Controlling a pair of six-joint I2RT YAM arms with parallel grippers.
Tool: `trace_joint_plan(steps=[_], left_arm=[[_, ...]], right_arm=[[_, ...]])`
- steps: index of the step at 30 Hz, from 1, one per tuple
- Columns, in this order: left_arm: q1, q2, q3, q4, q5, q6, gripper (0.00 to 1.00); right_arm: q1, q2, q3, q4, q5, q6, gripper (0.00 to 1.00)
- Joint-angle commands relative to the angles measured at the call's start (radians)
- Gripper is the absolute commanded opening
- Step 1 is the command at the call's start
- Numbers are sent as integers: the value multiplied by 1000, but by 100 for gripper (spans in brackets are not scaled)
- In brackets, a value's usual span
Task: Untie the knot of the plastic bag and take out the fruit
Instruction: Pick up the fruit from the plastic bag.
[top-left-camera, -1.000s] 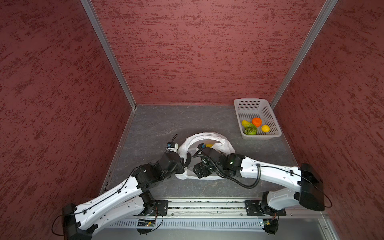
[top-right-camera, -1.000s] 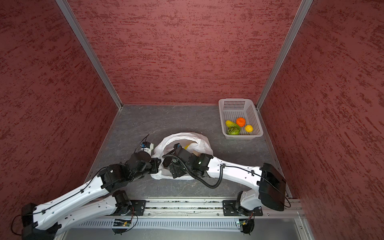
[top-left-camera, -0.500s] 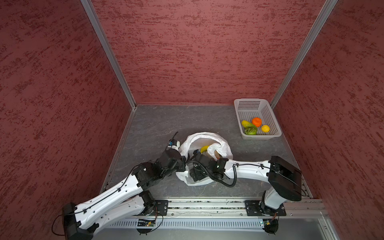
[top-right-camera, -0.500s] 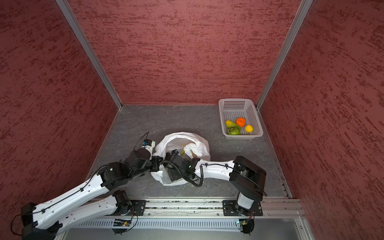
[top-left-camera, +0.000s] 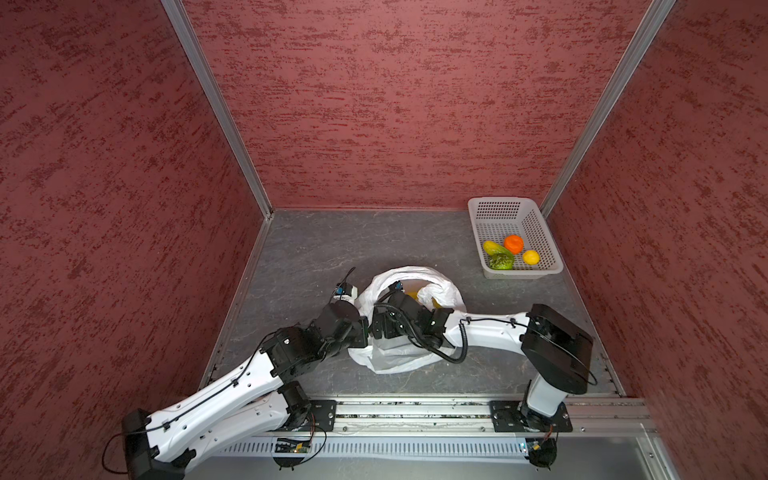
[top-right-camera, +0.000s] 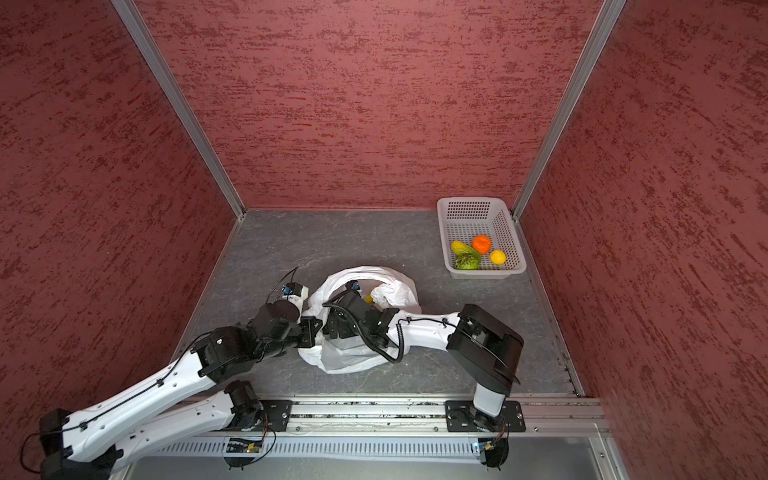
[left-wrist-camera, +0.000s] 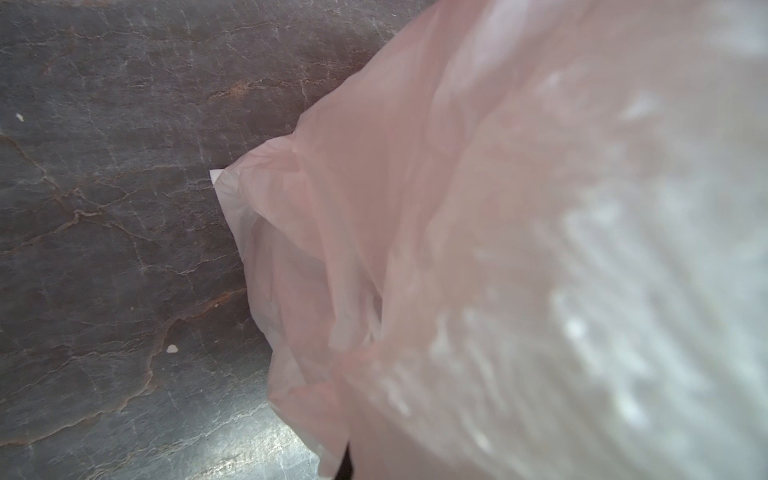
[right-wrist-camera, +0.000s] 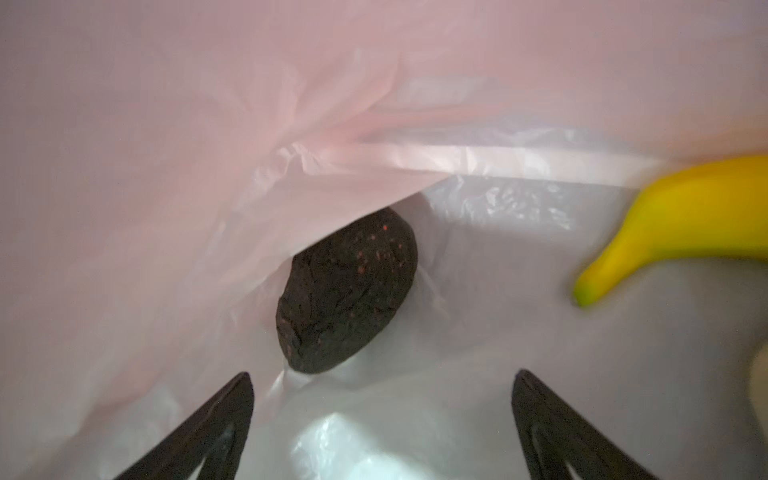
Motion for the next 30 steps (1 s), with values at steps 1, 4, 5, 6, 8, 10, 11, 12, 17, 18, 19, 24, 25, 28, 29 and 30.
trace_joint_plan(steps=[1, 4, 5, 6, 8, 10, 11, 12, 17, 18, 19, 24, 25, 28, 29, 30], left_arm=[[11, 3, -21, -13, 13, 11, 0], [24, 2, -36, -19, 20, 19, 0], [28, -1, -40, -19, 23, 19, 0], [32, -4, -44, -19, 27, 20, 0], [38, -10, -48, -21, 29, 20, 0], [40, -17, -50, -21, 27, 20, 0], [43, -19, -50, -21, 26, 20, 0], [45, -22, -51, -21, 25, 21, 0], [50, -30, -51, -28, 26, 22, 0], [51, -34, -52, -30, 26, 22, 0], [51, -39, -52, -31, 25, 23, 0], [51, -53, -59, -34, 23, 18, 0], [51, -54, -60, -32, 24, 19, 0], [51, -50, -60, -18, 30, 18, 0], [51, -48, -59, -10, 33, 20, 0], [51, -42, -56, -2, 37, 20, 0]], right_arm=[[-10, 39, 50, 76, -37, 38, 98], [-12, 71, 93, 55, -44, 25, 98], [-12, 80, 106, 46, -43, 23, 98], [-11, 93, 122, 32, -41, 19, 98], [-12, 122, 156, 1, -34, 9, 98], [-13, 153, 186, -34, -21, 6, 98], [-13, 166, 195, -42, -15, 6, 97], [-14, 183, 207, -55, -11, 7, 96], [-15, 238, 236, -98, 10, 14, 90], [-16, 241, 240, -107, 19, 16, 89], [-17, 241, 239, -115, 26, 17, 87], [-17, 222, 220, -115, 45, 24, 72], [-16, 217, 218, -114, 46, 24, 69], [-17, 203, 212, -115, 46, 19, 61], [-17, 193, 210, -117, 46, 15, 58], [-17, 182, 204, -116, 44, 11, 55]])
